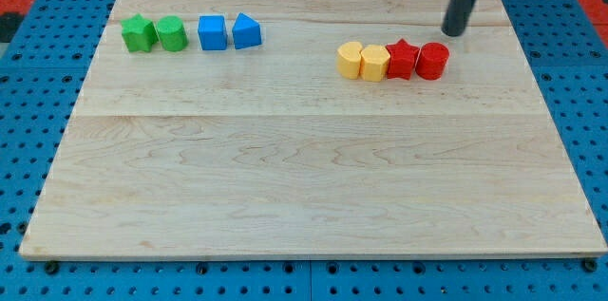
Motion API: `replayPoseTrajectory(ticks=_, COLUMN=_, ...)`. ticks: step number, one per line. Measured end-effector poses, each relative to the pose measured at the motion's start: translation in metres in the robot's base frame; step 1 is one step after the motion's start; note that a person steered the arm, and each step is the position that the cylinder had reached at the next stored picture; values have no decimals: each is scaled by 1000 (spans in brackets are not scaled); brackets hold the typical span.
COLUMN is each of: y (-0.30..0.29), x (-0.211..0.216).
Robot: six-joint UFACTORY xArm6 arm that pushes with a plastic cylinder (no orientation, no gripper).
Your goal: Place the yellow blocks and red blocks in a horizontal line
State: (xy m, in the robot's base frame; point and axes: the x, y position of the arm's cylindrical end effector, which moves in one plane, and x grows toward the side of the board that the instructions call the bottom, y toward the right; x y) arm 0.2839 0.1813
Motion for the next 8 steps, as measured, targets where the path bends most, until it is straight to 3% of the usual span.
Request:
replayPoseTrajectory(ticks=1, y=-73, x=5)
replayPoseTrajectory(ticks=2, y=-64, x=42)
replayPoseTrajectory(ticks=8, y=-144, x=37)
